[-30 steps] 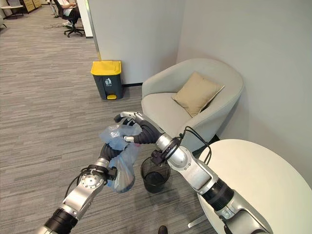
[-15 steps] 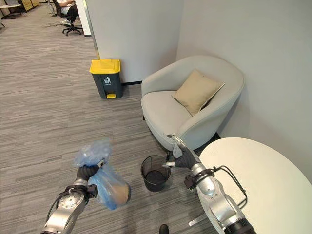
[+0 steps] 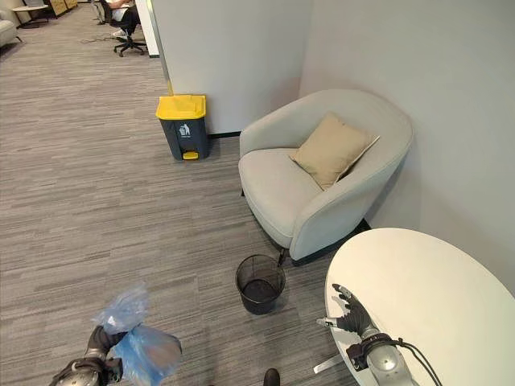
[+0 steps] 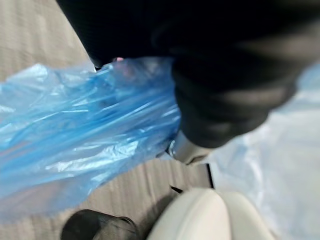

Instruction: Gather garbage on tea table into small bin, then transfer packed bag to large trash can.

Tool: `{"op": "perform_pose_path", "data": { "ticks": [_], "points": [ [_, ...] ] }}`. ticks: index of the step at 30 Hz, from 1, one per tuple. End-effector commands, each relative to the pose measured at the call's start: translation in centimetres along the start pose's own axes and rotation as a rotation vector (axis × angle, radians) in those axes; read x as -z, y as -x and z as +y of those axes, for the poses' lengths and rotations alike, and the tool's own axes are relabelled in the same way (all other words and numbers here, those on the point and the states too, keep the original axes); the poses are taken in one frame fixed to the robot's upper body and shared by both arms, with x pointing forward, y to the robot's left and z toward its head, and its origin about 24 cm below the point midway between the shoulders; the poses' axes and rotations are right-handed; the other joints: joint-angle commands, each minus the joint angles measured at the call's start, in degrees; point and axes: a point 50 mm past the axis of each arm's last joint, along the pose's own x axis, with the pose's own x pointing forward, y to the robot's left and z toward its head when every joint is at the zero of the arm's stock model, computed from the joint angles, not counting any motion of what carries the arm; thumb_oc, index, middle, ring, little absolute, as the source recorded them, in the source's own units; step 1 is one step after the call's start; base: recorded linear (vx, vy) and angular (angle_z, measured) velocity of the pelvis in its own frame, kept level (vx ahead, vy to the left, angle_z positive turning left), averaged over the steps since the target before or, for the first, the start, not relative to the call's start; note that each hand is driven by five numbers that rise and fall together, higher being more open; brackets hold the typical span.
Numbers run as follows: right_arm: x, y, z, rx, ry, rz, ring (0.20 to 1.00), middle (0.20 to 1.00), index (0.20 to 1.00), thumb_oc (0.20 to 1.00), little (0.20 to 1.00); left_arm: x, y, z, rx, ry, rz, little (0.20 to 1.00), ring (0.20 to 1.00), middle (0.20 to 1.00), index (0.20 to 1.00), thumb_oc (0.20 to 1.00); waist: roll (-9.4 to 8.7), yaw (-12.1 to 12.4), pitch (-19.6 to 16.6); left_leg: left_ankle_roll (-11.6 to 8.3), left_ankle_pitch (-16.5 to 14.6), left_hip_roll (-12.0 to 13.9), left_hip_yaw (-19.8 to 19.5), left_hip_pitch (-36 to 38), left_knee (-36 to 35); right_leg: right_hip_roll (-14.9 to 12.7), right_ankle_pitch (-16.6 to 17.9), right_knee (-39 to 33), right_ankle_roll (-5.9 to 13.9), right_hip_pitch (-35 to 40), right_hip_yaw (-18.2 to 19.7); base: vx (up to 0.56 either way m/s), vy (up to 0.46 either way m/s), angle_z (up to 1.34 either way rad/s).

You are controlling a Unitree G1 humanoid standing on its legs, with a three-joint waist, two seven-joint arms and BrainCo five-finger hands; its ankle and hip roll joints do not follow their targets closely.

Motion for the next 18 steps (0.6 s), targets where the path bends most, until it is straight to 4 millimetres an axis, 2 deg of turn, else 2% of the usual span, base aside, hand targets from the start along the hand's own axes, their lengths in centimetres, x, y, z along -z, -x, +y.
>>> {"op": "perform_pose_path", "data": {
  "ticks": [1, 2, 3, 4, 7, 8, 9, 10, 11, 12, 13, 14, 17, 18],
  "points": [
    [-3.5, -1.8, -1.3, 0.070, -0.046, -0.134, 1.000, 1.000, 1.000, 1.000, 1.000, -5.0, -2.3, 1.0, -0.044, 0.052, -0.185, 0.200, 0.200, 0.200, 0.200, 0.200, -2.78, 1.2, 3.3, -3.23, -4.1, 0.2, 1.1, -8.9, 9.7, -3.5, -11.6, 4.7, 3.92, 1.2, -3.8, -0.18, 0.022, 0.67],
    [-3.5, -1.8, -1.3, 0.071, -0.046, -0.134, 1.000, 1.000, 1.000, 1.000, 1.000, -5.0, -2.4, 1.0, -0.044, 0.052, -0.185, 0.200, 0.200, 0.200, 0.200, 0.200, -2.76, 1.1, 3.2, -3.23, -4.2, 0.3, 1.1, -9.1, 9.9, -3.5, -11.6, 4.8, 3.92, 1.1, -3.9, -0.16, 0.042, 0.92],
    [-3.4, -1.8, -1.3, 0.077, -0.044, -0.128, 1.000, 1.000, 1.000, 1.000, 1.000, -5.4, -2.5, 0.9, -0.041, 0.050, -0.198, 0.200, 0.200, 0.200, 0.200, 0.200, -2.81, 1.2, 3.3, -3.08, -4.2, 0.9, 2.9, -9.7, 10.5, -4.1, -11.5, 4.9, 3.95, 0.9, -5.4, -0.04, 0.064, 1.06],
    [-3.1, -1.9, -1.3, 0.085, -0.040, -0.116, 1.000, 1.000, 1.000, 1.000, 1.000, -5.9, -2.7, 0.6, -0.026, 0.042, -0.212, 0.200, 0.200, 0.200, 0.200, 0.200, -2.93, 0.9, 3.3, -2.49, -4.8, 2.2, 7.3, -10.5, 11.6, -4.9, -11.5, 5.2, 4.06, 0.4, -7.8, -0.04, 0.079, 1.15],
    [-2.5, -1.9, -0.8, 0.085, -0.046, -0.085, 1.000, 1.000, 1.000, 1.000, 1.000, -6.6, -3.0, -0.1, 0.013, 0.015, -0.231, 0.200, 0.200, 0.200, 0.200, 0.200, -2.69, -0.1, 3.2, -1.29, -6.5, 3.0, 11.1, -9.7, 11.9, -6.2, -11.8, 6.3, 4.69, 0.7, -10.8, 0.09, 0.173, 0.92],
    [-2.2, -2.1, -0.4, 0.078, -0.046, -0.068, 1.000, 1.000, 1.000, 1.000, 1.000, -6.5, -3.1, -0.3, 0.023, -0.001, -0.225, 0.200, 0.200, 0.200, 0.200, 0.200, -2.62, -0.2, 2.9, -1.28, -8.2, 2.8, 10.5, -8.8, 11.4, -6.7, -13.0, 7.0, 5.42, 1.6, -10.7, 0.17, 0.357, 0.66],
    [-2.7, -2.4, 0.2, 0.068, -0.050, -0.077, 1.000, 1.000, 1.000, 1.000, 1.000, -6.8, -3.2, -0.3, 0.023, -0.014, -0.235, 0.200, 0.200, 0.200, 0.200, 0.200, -2.95, 0.0, 3.2, -0.15, -7.4, 2.0, 11.1, -9.1, 11.1, -7.9, -12.2, 8.6, 5.70, 0.8, -11.0, 0.19, 0.261, 0.45],
    [-2.6, -2.4, 0.2, 0.067, -0.050, -0.076, 1.000, 1.000, 1.000, 1.000, 1.000, -6.8, -3.2, -0.3, 0.023, -0.015, -0.233, 0.200, 0.200, 0.200, 0.200, 0.200, -2.89, 0.1, 3.0, -0.56, -8.7, 2.0, 10.4, -8.5, 11.0, -7.7, -13.2, 8.7, 6.09, 1.2, -10.3, 0.05, 0.285, 0.25],
    [-3.1, -2.6, 0.5, 0.059, -0.053, -0.089, 1.000, 1.000, 1.000, 1.000, 1.000, -7.3, -3.2, 0.0, 0.017, -0.025, -0.250, 0.200, 0.200, 0.200, 0.200, 0.200, -3.29, 0.4, 3.2, 0.57, -8.0, 1.4, 11.2, -8.8, 10.7, -8.9, -12.4, 11.3, 6.31, -0.1, -10.5, 0.18, 0.307, 0.11],
    [-3.7, -2.9, 1.1, 0.051, -0.068, -0.107, 1.000, 1.000, 1.000, 1.000, 1.000, -8.1, -3.4, 0.3, 0.008, -0.044, -0.277, 0.200, 0.200, 0.200, 0.200, 0.200, -3.55, 0.5, 4.0, 1.41, -8.7, 0.4, 10.6, -7.6, 10.0, -9.8, -11.6, 17.9, 7.15, -3.5, -8.1, 0.14, 0.343, -0.04],
    [-3.8, -2.9, 1.2, 0.047, -0.072, -0.110, 1.000, 1.000, 1.000, 1.000, 1.000, -8.5, -3.4, 0.3, 0.010, -0.054, -0.287, 0.200, 0.200, 0.200, 0.200, 0.200, -3.64, 0.1, 4.5, 1.64, -8.9, 0.0, 9.7, -7.0, 9.5, -8.7, -11.6, 19.8, 7.00, -5.5, -5.6, 0.34, 0.320, 0.04],
    [-4.0, -2.9, 1.0, 0.052, -0.067, -0.123, 1.000, 1.000, 1.000, 1.000, 1.000, -8.9, -3.6, 0.1, 0.023, -0.071, -0.299, 0.200, 0.200, 0.200, 0.200, 0.200, -3.05, -1.1, 5.8, 2.35, -10.3, -1.3, 7.7, -4.8, 9.0, -6.3, -10.1, 19.4, 6.50, -10.0, -2.4, 0.29, 0.164, 0.07],
    [-3.9, -2.9, 0.7, 0.063, -0.066, -0.123, 1.000, 1.000, 1.000, 1.000, 1.000, -8.9, -3.7, -0.1, 0.032, -0.079, -0.296, 0.200, 0.200, 0.200, 0.200, 0.200, -3.11, -2.0, 6.2, 2.57, -11.6, -2.4, 6.3, -2.5, 8.1, -5.9, -7.8, 17.4, 6.66, -13.0, -2.3, 0.23, 0.061, 0.55],
    [-3.9, -2.8, 0.7, 0.063, -0.065, -0.122, 1.000, 1.000, 1.000, 1.000, 1.000, -8.9, -3.6, -0.1, 0.033, -0.079, -0.295, 0.200, 0.200, 0.200, 0.200, 0.200, -2.93, -2.0, 6.3, 2.55, -11.9, -2.2, 6.2, -2.2, 8.1, -5.8, -8.0, 17.6, 6.70, -12.7, -2.4, 0.21, -0.010, 0.49]
  ]
}}
